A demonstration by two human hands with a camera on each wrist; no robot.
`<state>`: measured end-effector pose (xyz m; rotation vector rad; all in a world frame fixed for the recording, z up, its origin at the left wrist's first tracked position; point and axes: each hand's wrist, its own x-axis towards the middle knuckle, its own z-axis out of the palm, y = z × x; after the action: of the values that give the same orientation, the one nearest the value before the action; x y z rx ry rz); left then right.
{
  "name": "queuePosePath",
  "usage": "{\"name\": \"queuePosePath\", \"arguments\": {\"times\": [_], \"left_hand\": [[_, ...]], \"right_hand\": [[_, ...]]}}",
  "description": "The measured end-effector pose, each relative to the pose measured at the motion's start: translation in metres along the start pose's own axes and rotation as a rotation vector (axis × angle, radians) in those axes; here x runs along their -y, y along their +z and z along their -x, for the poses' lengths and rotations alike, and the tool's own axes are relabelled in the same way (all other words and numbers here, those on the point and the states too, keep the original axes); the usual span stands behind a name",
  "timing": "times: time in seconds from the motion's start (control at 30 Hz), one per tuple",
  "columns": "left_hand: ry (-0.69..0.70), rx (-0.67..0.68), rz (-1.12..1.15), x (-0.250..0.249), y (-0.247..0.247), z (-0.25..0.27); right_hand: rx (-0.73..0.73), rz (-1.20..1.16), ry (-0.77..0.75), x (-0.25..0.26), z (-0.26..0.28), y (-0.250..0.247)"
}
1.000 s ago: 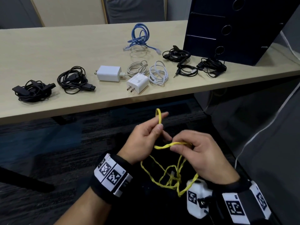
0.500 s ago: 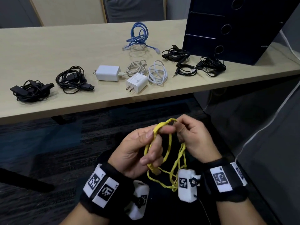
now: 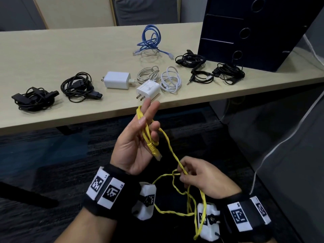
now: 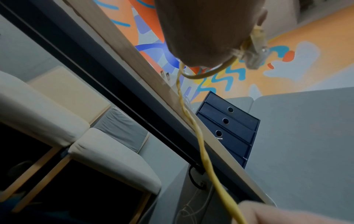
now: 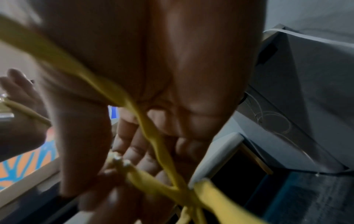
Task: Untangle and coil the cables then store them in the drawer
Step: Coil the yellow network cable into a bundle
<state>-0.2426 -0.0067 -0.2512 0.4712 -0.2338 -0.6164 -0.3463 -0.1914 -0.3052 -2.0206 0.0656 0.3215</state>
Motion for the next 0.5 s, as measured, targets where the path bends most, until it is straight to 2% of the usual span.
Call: {"name": "queuePosePath", "arguments": {"times": [0.13, 0.27, 0.37, 0.43, 0.5], "left_hand": [[0.094, -0.03, -0.103, -0.004, 0.005, -0.001], [0.279, -0.06, -0.475, 0.0, 0.009, -0.004], [0.364, -0.114, -0.709, 0.008, -0.001, -0.008], [0.379, -0.106, -0.818, 0.012, -0.005, -0.011], [0.344, -0.069, -1.023, 0.017, -0.013, -0.014]], "right_hand": [[0.045, 0.193, 0.059, -0.006, 0.003, 0.001], [0.071, 0.238, 0.068, -0.009, 0.009, 0.004], [0.055, 0.226, 0.04, -0.005, 0.014, 0.003], [0.054, 0.205, 0.02, 0.0, 0.019, 0.002], [0.042, 0.176, -0.029, 0.006, 0.023, 0.0]]}}
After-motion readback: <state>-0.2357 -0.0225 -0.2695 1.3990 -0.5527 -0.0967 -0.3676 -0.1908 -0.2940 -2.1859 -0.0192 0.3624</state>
